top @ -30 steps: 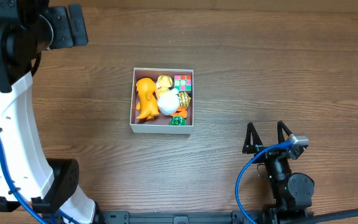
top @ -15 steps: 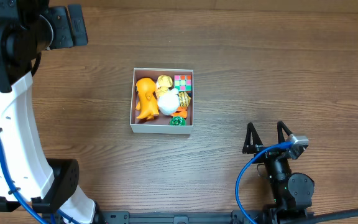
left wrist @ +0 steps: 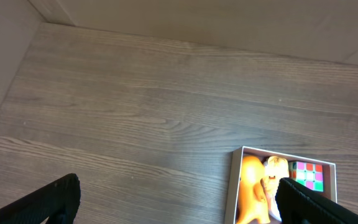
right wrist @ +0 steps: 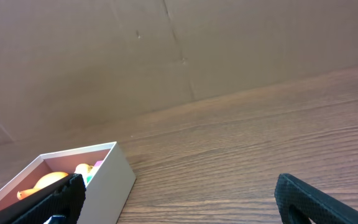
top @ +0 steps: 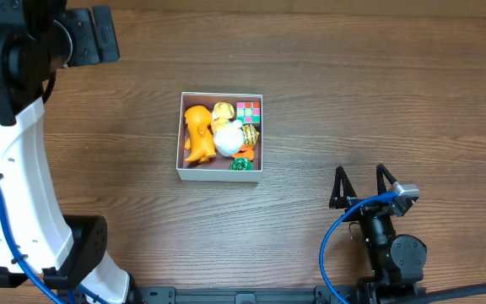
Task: Pack container
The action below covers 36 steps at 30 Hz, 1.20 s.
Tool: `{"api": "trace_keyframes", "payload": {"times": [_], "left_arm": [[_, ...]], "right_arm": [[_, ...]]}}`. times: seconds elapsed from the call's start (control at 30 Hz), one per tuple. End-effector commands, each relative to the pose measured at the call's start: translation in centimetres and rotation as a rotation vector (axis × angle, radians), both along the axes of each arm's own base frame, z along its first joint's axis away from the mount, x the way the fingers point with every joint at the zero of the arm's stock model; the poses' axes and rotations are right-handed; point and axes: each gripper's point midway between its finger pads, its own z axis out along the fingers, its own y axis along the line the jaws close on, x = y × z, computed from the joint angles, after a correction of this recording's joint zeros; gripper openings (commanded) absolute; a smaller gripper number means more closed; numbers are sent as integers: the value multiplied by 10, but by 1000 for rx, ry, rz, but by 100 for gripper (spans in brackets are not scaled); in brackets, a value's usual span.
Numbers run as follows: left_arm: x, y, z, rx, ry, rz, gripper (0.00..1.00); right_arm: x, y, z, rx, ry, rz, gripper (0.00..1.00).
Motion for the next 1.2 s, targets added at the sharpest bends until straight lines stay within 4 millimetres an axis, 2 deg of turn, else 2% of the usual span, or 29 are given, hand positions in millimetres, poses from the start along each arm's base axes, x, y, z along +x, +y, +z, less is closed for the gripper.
{"api": "trace_keyframes", "payload": {"times": [0.0,0.4,0.6,0.77,0.93,1.17], "left_arm": [[-12,2,13,7,-37,-3,100],[-47,7,42,20,-127,14,100],[-64,10,34,28,-118,22,100],[-74,10,32,21,-206,24,100],[-94,11,19,-54,-321,81,100],[-140,13,-20,-73,-460,85,100]], "right_arm": [[0,1,-1,-3,-7,4,100],[0,1,-1,-3,-7,4,100],[0,1,-1,-3,-7,4,100],[0,1,-1,-3,-7,4,100],[0,1,-1,-3,-7,4,100],[0,1,-1,-3,-7,4,100]]}}
